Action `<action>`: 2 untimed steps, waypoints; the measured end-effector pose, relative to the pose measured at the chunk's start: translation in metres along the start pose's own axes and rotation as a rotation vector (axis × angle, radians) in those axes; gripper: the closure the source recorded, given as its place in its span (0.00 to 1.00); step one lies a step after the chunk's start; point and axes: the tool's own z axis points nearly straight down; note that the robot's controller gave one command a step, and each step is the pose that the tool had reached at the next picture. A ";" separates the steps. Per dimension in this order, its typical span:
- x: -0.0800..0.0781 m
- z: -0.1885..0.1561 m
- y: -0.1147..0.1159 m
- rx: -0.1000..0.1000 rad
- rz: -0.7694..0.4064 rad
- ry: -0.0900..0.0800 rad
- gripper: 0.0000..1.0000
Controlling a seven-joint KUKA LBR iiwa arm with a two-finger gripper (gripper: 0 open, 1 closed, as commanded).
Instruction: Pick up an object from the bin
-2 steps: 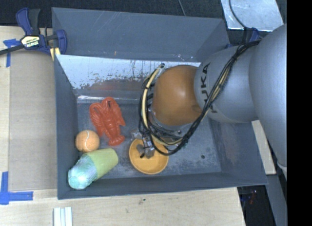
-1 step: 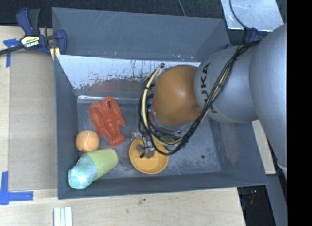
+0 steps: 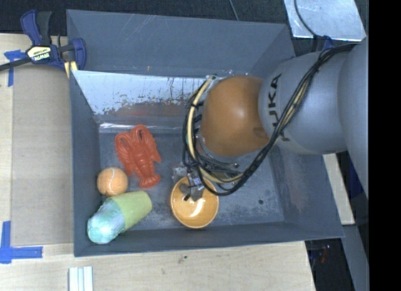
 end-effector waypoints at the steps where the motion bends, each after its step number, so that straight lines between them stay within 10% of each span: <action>1: -0.001 -0.030 -0.001 0.002 0.003 -0.006 1.00; 2: -0.002 -0.039 -0.001 0.003 0.005 -0.010 1.00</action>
Offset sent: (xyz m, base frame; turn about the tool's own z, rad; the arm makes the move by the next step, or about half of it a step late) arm 0.0021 -0.0002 0.0431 0.0017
